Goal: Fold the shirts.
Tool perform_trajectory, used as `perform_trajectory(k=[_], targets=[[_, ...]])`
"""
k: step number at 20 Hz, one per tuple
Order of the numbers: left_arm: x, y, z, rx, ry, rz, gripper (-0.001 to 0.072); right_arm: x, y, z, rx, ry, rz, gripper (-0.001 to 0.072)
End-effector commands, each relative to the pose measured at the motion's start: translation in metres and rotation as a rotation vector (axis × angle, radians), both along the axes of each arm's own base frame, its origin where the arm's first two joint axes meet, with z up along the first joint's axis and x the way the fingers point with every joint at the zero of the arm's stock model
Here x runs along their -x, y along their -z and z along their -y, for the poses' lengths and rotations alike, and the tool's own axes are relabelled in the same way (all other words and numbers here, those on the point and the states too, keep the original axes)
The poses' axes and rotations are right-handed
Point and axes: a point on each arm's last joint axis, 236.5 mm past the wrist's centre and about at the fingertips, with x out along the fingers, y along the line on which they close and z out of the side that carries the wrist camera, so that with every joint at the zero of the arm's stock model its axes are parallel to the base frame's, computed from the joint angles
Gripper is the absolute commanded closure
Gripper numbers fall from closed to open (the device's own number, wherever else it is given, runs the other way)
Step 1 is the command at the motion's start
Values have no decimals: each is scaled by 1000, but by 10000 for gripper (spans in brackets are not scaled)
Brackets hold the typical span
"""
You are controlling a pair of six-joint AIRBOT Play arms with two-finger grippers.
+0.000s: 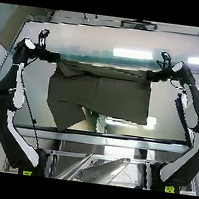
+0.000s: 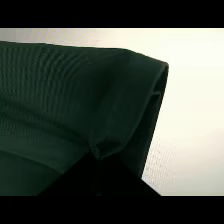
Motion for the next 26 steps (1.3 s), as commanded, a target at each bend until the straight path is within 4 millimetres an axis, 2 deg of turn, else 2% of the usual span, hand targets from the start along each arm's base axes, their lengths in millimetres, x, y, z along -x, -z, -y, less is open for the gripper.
perform_trajectory(k=[1, 4, 5, 6, 7, 8, 9, 11, 12, 13, 15, 16, 20, 24, 26], targets=[[1, 4, -6, -40, -1, -10, 689, 0, 2, 10, 61, 16, -6, 698], [1, 4, -6, -38, -1, -9, 690, 1, -1, 13, 76, 20, -4, 696], [1, 4, -2, -28, 1, -9, 689, 1, -2, 13, 80, 10, 0, 673], [2, 3, 2, -27, 8, -13, 687, 1, -3, 12, 76, 10, -2, 430], [4, 1, 5, -30, 16, -15, 686, 4, -4, 11, 73, 6, -12, 297], [5, -6, 5, -28, 19, -9, 585, 7, -8, 10, 74, -1, -18, 297], [6, -15, 6, -29, 21, -1, 360, 10, -16, 11, 73, -5, -22, 297], [14, -32, 5, -36, 33, -4, 138, 19, -35, 17, 65, -1, -32, 298], [21, -38, 0, -42, 32, -20, 49, 27, -42, 19, 57, 1, -56, 317], [31, -41, -10, -50, -4, -62, 53, 40, -47, 21, 47, -9, -99, 367], [59, -40, -33, -69, -78, -182, 54, 73, -48, 25, 23, -34, -219, 366], [75, -39, -37, -44, -85, -246, 54, 89, -47, 26, 7, -42, -278, 365], [144, -29, -19, 115, -78, -437, 54, 149, -34, 14, -34, -60, -396, 365], [235, -5, -3, 137, -103, -567, 54, 235, -10, 2, -65, -20, -502, 365], [273, 5, 3, 153, -121, -616, 54, 269, 4, -1, -73, 36, -507, 363]])
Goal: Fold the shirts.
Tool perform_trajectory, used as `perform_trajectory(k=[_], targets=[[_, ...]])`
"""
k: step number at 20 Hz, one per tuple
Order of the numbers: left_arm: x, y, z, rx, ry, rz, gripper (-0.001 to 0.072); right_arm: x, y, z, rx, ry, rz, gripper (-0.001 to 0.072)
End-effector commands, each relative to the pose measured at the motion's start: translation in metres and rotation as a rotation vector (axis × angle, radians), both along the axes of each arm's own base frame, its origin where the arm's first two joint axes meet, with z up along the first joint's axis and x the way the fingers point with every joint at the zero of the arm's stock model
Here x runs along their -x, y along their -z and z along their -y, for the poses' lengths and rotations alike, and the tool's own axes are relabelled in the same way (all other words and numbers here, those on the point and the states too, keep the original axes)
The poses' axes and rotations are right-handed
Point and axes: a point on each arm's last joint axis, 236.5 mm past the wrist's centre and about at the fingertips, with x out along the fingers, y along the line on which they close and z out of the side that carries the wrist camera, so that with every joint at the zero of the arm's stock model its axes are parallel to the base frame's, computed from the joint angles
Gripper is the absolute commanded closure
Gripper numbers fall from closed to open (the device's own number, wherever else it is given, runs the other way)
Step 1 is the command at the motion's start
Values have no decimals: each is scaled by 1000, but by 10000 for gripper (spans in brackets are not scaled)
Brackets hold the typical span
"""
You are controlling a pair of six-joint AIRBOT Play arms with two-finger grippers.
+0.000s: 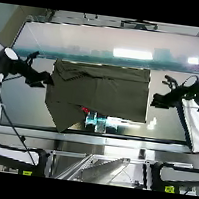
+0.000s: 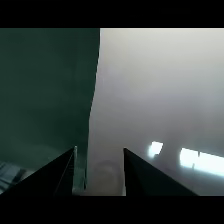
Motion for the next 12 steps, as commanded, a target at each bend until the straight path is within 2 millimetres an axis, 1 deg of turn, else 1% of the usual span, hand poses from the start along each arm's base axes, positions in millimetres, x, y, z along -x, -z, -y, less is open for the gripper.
perform_trajectory(k=[1, 2, 3, 5, 7, 9, 12], targets=[[72, 18, 12, 31, -38, -98, 54, 58, 24, -10, -13, 83, -24, 363], [84, 21, 11, 33, -54, -107, 54, 63, 31, -13, -20, 94, -14, 363], [94, 21, 10, 37, -68, -113, 54, 66, 36, -21, -53, 98, -6, 363], [112, 19, 8, 42, -99, -116, 54, 60, 41, -37, -125, 105, 21, 363], [129, 19, 7, 45, -129, -115, 54, 51, 42, -53, -211, 111, 42, 363], [143, 25, 5, 38, -169, -98, 54, 42, 38, -68, -293, 124, 68, 363], [155, 42, 9, 26, -210, -66, 54, 36, 34, -76, -341, 136, 85, 364]])
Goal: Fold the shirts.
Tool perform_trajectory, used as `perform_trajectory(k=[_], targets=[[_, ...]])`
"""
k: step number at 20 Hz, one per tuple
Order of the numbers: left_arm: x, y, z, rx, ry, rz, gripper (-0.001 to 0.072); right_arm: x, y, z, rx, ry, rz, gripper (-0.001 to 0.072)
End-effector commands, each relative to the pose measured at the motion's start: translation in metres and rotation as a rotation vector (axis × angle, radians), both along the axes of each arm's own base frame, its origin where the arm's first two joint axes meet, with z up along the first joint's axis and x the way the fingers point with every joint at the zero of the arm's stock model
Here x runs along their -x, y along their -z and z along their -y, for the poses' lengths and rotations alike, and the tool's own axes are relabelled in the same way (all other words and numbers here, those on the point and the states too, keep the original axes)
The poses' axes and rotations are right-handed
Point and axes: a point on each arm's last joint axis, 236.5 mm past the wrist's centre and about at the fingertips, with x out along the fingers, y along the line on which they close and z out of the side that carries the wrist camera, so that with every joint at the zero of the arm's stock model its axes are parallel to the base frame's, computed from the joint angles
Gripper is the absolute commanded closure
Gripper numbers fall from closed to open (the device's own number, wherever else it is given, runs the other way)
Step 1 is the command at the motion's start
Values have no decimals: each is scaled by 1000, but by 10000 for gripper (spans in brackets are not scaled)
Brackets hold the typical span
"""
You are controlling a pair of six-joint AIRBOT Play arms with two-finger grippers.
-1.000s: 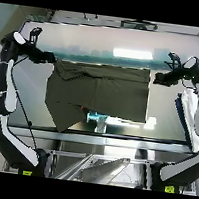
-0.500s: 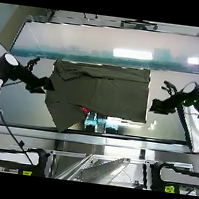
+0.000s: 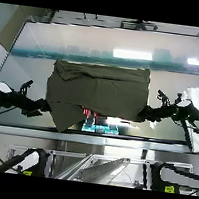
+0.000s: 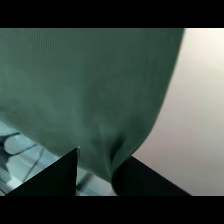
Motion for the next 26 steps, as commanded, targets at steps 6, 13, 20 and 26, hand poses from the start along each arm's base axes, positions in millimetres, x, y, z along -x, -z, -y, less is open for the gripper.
perform_trajectory(k=[6, 13, 20, 26], targets=[[8, 52, 40, 58, -58, 33, 63, -9, -6, -13, -75, 18, 39, 364], [-3, 69, 61, 83, 21, -30, 176, -2, -10, -17, -97, -1, 19, 366], [-63, -5, 54, 60, 79, 187, 685, -12, -30, -19, -114, -23, 56, 695], [-86, -96, 53, 42, 164, 356, 681, -27, -73, 26, 118, -78, 95, 696]])
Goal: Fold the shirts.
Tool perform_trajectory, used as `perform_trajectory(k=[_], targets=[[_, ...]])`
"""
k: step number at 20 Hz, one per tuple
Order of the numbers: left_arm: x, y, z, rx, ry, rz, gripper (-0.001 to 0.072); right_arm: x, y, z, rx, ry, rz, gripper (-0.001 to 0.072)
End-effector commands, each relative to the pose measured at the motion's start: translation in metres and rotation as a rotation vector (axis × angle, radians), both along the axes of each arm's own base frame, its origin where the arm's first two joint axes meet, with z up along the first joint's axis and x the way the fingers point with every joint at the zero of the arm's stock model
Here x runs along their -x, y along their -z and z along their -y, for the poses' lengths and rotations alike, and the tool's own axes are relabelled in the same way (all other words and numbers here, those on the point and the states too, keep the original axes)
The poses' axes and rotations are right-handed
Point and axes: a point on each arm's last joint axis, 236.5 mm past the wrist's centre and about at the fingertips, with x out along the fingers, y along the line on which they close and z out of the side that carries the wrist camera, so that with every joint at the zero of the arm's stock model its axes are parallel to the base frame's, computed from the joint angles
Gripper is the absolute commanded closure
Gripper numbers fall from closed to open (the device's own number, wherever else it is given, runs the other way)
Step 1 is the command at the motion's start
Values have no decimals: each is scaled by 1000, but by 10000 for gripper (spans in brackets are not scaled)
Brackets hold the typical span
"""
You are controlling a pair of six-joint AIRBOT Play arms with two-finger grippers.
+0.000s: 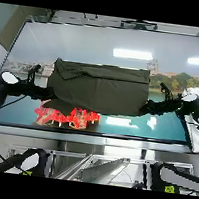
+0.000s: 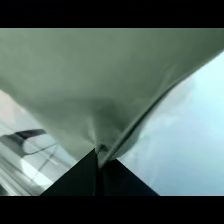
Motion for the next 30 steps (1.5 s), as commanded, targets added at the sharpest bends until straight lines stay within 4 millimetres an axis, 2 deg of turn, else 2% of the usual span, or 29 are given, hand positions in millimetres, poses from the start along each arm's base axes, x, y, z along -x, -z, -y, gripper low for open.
perform_trajectory(k=[1, 3, 5, 8, 10, 14, 16, 19, 21, 23, 27, 30], targets=[[1, -49, 1, -7, 57, 59, 681, 5, -14, 51, 257, -24, -41, 696], [12, -55, 3, 2, 85, 28, 681, 10, -20, 72, 357, -36, -48, 696], [25, -49, 4, -10, 119, -26, 681, 13, -23, 72, 360, -42, -47, 696], [23, -38, 9, -18, 141, -59, 681, 6, -24, 70, 354, -31, -22, 696], [5, -33, 11, -22, 154, -48, 681, -13, -32, 74, 370, -15, 47, 696], [-64, -43, 1, -44, 133, 38, 681, -75, -66, 84, 398, 52, 240, 696], [-97, -44, -1, -50, 112, 72, 682, -105, -73, 85, 387, 83, 290, 696], [-139, -28, -3, -52, 87, 88, 690, -144, -54, 83, 385, 68, 285, 696], [-159, -7, -15, -94, 59, 64, 690, -175, -39, 77, 387, 68, 310, 696], [-177, 15, -21, -139, 59, 49, 689, -198, -22, 72, 391, 59, 318, 696], [-204, 53, -15, -170, 96, 29, 689, -218, 22, 79, 410, 50, 268, 696], [-212, 70, -18, -206, 122, -3, 690, -221, 42, 89, 454, 43, 257, 696]])
